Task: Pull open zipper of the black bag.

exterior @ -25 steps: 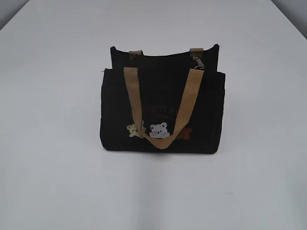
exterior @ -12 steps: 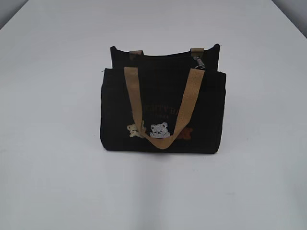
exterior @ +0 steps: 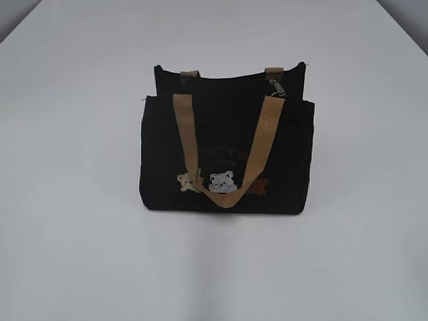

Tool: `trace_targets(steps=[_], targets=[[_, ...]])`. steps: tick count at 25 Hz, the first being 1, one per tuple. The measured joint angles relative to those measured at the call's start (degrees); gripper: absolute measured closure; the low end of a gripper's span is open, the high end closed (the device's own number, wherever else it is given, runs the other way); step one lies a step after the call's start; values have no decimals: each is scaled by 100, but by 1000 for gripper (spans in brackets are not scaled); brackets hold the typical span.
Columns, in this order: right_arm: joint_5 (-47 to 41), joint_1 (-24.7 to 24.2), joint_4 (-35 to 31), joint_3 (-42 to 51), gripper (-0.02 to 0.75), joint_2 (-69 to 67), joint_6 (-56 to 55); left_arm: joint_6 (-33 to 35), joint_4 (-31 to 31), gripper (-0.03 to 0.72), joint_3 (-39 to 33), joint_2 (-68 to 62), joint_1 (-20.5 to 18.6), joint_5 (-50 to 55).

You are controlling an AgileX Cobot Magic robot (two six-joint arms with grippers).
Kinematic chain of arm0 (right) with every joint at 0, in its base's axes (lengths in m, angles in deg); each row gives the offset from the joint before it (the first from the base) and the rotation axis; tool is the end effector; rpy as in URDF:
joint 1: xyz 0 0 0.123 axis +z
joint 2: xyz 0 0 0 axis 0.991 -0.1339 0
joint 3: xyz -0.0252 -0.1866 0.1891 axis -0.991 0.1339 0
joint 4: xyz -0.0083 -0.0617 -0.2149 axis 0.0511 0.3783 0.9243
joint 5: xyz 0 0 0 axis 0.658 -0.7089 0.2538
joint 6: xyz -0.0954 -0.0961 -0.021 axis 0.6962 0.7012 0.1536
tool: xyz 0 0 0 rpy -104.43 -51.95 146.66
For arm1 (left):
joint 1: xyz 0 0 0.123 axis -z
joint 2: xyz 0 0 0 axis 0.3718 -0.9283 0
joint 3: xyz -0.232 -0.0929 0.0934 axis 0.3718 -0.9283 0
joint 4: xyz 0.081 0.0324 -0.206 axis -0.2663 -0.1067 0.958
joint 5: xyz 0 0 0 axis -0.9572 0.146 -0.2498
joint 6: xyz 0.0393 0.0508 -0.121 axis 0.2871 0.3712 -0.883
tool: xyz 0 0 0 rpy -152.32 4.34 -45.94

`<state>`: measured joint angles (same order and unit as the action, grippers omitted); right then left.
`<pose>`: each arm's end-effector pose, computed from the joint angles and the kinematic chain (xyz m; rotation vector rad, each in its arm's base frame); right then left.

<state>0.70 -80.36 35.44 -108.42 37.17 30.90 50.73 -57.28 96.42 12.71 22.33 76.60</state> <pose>0.0265 0.0141 0.2344 -0.1992 2.0781 0.0604 0.0257 -0.0071 0.2514 0.0509 2.0048 -0.0494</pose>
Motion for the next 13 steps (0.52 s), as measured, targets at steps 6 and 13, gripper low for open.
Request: trace_targets(steps=[6, 13], targets=[[0, -25, -5, 0, 337, 0, -6, 0, 0, 442, 0, 0, -20, 0], [0, -25, -5, 0, 337, 0, -6, 0, 0, 442, 0, 0, -20, 0]])
